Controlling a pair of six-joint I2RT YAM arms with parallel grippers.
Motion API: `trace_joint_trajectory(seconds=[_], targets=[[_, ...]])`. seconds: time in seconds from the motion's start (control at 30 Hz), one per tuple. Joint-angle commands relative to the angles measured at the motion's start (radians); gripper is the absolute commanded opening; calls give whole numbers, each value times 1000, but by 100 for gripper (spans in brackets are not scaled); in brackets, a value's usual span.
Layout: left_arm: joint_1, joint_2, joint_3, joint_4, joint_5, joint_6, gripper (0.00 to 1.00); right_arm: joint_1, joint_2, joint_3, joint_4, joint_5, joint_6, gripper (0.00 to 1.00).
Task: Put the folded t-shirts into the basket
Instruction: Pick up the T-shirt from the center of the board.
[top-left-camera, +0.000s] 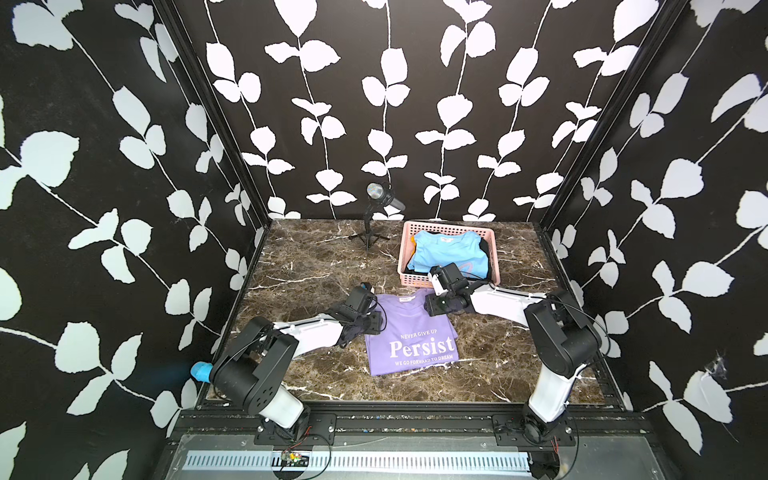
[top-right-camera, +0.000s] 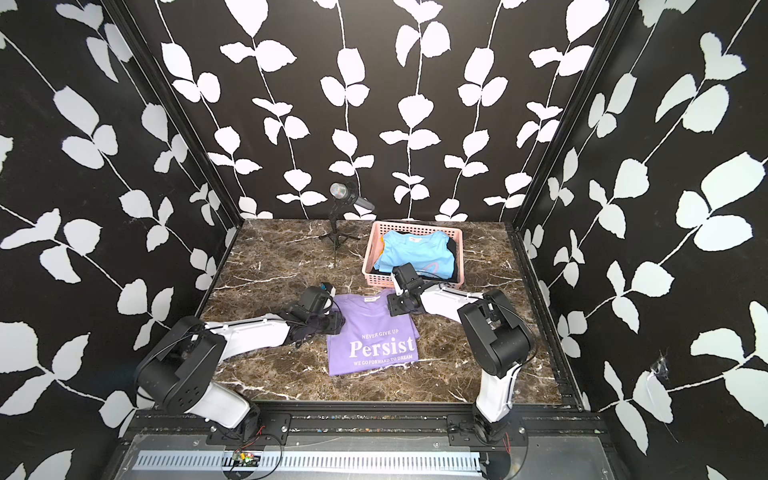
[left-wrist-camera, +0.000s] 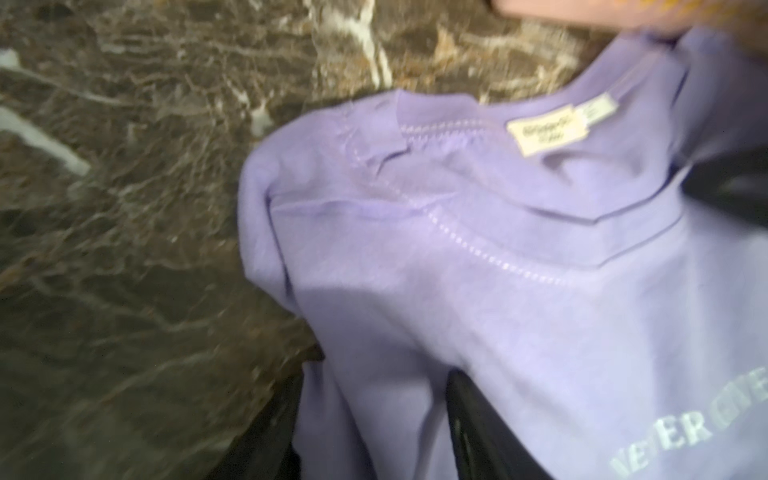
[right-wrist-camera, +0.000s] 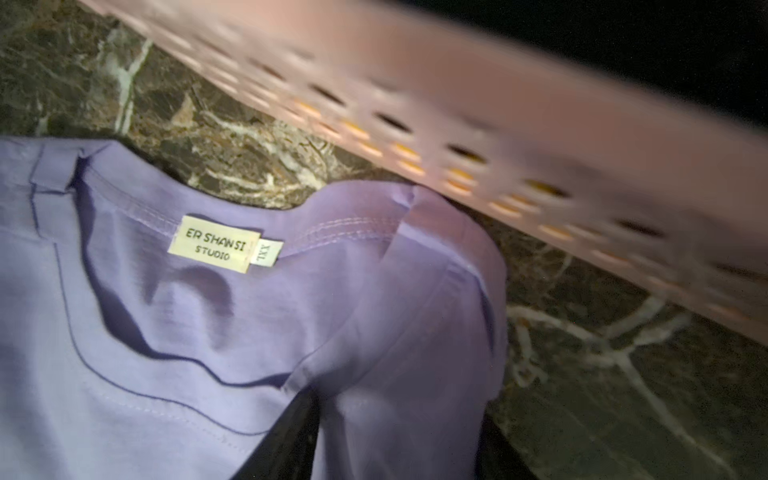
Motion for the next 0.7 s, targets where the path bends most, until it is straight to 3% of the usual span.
trace_joint_trajectory(seconds=[0.0, 0.3, 0.4, 0.67], targets=[[-2, 75, -32, 3, 69, -42, 48, 10, 17, -43, 69, -38, 43, 42], [-2, -6, -31, 19, 58, -48, 11, 10, -120, -159, 217, 15, 107, 2], [-2, -59, -34, 13, 66, -49, 0, 11, -200, -190, 239, 53, 127, 0], [-6, -214, 5, -11, 140, -51, 0, 11, -433, -249, 272, 86, 164, 0]])
